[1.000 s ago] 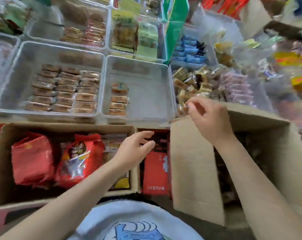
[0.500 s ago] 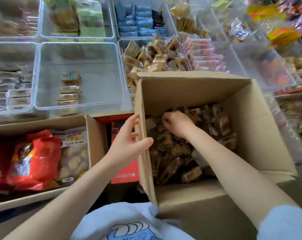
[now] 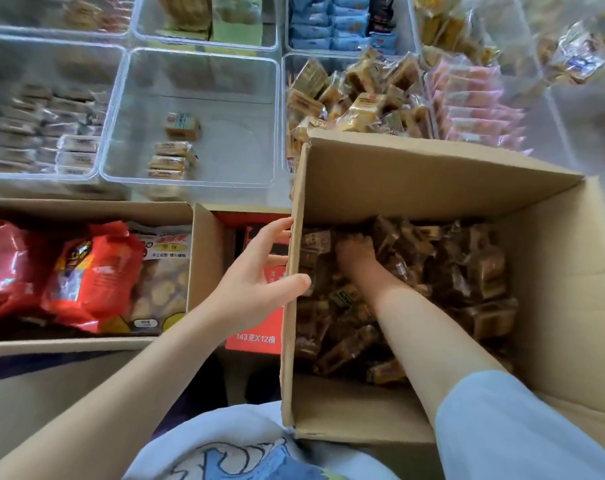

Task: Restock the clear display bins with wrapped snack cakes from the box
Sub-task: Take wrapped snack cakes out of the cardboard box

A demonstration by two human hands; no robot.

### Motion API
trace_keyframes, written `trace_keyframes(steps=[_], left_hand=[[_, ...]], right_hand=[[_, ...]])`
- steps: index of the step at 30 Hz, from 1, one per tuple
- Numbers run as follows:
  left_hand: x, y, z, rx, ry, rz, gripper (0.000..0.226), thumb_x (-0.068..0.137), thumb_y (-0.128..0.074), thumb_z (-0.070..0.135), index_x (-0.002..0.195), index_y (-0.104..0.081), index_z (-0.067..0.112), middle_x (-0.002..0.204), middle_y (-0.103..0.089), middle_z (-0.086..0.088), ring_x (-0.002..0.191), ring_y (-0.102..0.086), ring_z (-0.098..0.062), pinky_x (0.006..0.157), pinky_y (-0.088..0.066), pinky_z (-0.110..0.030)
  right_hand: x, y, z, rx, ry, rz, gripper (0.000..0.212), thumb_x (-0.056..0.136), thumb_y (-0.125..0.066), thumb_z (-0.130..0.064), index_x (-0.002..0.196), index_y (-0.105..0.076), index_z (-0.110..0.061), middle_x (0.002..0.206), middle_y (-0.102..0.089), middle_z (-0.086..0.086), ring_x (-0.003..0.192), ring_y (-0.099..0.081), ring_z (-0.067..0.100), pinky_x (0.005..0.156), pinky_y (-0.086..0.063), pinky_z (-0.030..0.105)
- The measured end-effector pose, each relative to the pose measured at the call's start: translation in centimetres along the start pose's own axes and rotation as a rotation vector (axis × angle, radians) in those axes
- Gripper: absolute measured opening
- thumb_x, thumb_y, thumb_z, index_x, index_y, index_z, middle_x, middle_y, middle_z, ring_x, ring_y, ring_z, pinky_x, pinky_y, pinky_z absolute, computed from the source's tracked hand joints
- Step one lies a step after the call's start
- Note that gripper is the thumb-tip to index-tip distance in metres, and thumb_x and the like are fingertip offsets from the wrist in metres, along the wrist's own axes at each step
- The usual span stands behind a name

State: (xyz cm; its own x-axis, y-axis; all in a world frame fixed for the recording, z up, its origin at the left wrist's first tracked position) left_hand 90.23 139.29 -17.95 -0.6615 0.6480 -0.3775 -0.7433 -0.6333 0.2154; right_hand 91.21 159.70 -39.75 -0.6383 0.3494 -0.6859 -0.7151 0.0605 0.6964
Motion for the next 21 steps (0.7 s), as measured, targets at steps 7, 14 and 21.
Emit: trace_keyframes(steps=[7,14,21], left_hand=[[0.1,-0.1,-0.1,-0.009,-0.002,-0.019,0.080,0.075,-0.063,0.045,0.149,-0.033,0.045,0.134,-0.047,0.024,0.120,-0.056,-0.005,0.083,-0.049,-0.017],[0.4,-0.2,-0.4,0.042,-0.004,-0.047,0.084,0.079,-0.073,0.047,0.151,-0.030,0.042,0.148,-0.043,0.017,0.127,-0.051,-0.007,0.085,-0.045,-0.015],[0.2,5.3,3.2,-0.191,-0.101,0.099,0.039,0.090,-0.070,0.045,0.125,-0.062,0.030,0.117,-0.069,0.009,0.103,-0.067,-0.008,0.087,-0.057,-0.028]], right_hand=[[-5.3,6.5,2.5,0.473,0.121,0.099,0.054,0.091,-0.068,-0.033,0.139,-0.052,-0.013,0.136,-0.056,0.009,0.124,-0.053,0.028,0.101,-0.047,0.037],[-16.1,13.0,4.8,1.750,0.264,-0.116,0.031,0.104,-0.041,-0.022,0.130,-0.057,-0.013,0.126,-0.065,0.017,0.116,-0.064,0.032,0.098,-0.054,0.043],[-22.6,19.1,-0.6,2.177,0.517,-0.156,0.051,0.101,-0.021,-0.020,0.136,-0.054,-0.005,0.126,-0.063,0.028,0.109,-0.064,0.040,0.090,-0.056,0.050]])
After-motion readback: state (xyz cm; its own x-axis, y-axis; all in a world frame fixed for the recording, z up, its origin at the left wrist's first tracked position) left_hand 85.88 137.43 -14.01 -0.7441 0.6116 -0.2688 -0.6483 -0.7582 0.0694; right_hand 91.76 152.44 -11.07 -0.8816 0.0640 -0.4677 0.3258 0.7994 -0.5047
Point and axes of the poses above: each hand's wrist, its own x-axis towards the middle knuckle, its own y-axis out of the back of the hand, z = x × y, the point moved 10 cm from there along x, towards the middle knuckle
